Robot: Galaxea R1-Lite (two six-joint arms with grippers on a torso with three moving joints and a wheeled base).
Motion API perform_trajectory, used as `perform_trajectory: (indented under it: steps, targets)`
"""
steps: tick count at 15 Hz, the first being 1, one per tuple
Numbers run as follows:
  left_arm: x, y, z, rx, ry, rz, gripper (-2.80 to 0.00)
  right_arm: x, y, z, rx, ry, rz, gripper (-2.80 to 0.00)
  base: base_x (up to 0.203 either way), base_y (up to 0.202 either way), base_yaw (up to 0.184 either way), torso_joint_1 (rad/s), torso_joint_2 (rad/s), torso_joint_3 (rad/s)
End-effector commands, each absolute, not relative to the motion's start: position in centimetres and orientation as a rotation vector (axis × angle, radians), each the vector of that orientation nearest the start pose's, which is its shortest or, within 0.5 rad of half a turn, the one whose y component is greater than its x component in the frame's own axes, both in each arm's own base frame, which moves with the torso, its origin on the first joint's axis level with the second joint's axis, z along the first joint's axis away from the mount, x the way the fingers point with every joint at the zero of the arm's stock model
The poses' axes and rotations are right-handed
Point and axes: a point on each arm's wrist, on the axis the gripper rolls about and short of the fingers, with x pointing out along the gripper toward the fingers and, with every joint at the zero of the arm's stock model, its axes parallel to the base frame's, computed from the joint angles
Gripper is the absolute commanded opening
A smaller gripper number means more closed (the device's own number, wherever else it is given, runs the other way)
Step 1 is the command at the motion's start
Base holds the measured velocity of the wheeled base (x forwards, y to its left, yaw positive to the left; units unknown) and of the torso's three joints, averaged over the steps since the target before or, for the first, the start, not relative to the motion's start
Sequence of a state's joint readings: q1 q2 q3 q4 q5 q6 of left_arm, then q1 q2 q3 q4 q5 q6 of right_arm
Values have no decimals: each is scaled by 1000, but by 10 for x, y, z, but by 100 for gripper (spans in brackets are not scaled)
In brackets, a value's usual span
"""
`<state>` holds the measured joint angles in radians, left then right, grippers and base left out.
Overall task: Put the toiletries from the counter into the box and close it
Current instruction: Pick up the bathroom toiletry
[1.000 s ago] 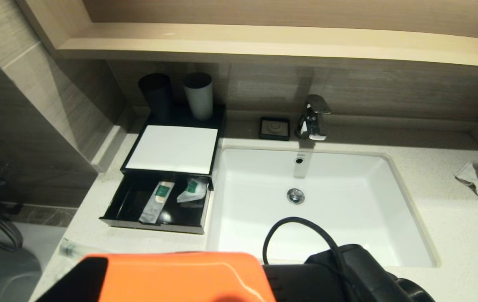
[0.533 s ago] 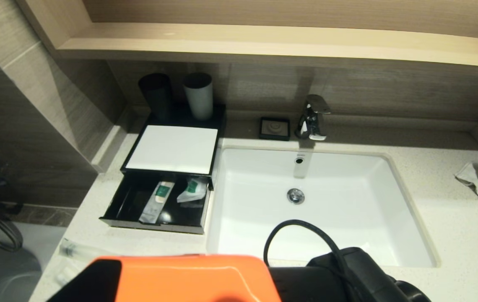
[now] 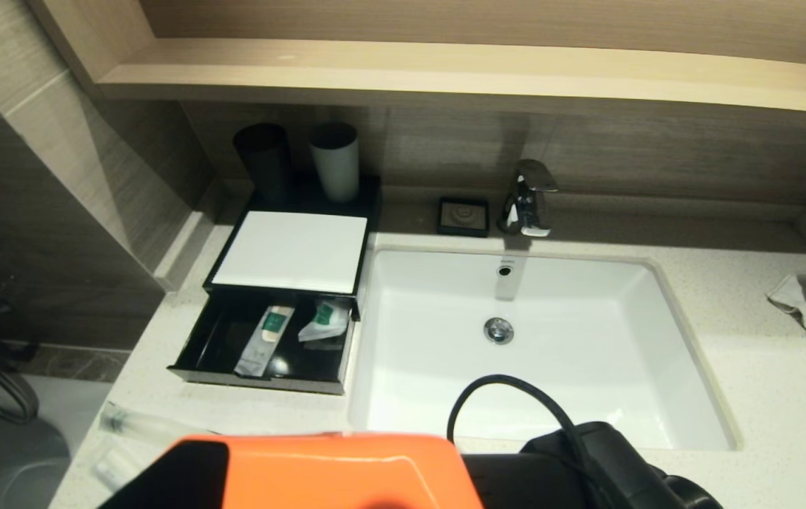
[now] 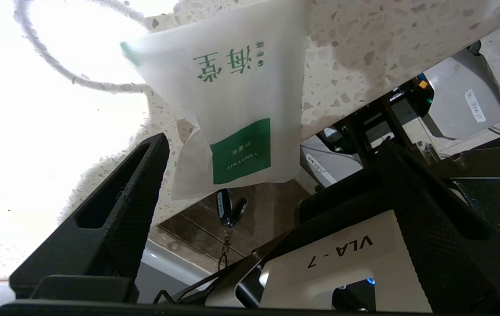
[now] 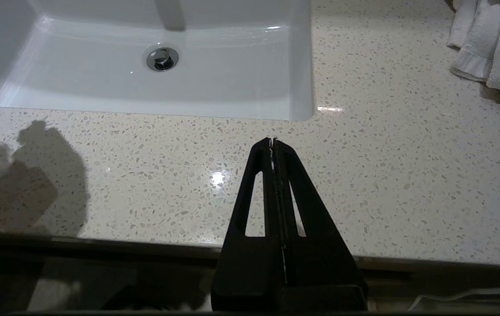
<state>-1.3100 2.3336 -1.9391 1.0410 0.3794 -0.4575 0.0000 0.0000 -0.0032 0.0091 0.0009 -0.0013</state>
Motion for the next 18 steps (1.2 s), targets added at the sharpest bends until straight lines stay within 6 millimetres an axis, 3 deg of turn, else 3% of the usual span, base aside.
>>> perform_trajectory:
  steps: [1, 6, 7, 18]
  targets:
    - [114, -395, 118, 712, 1089, -493, 0, -23, 0, 75, -2, 6, 2, -280, 0, 0, 0, 0, 0, 0]
    - [114, -396, 116, 716, 1091, -491, 0, -23, 0, 75, -2, 6, 2, -280, 0, 0, 0, 0, 0, 0]
    - [114, -396, 116, 717, 1092, -490, -280, -23, 0, 75, -2, 6, 2, -280, 0, 0, 0, 0, 0, 0]
    - [115, -396, 115, 705, 1087, -462, -280, -23, 0, 75, -2, 6, 2, -280, 0, 0, 0, 0, 0, 0]
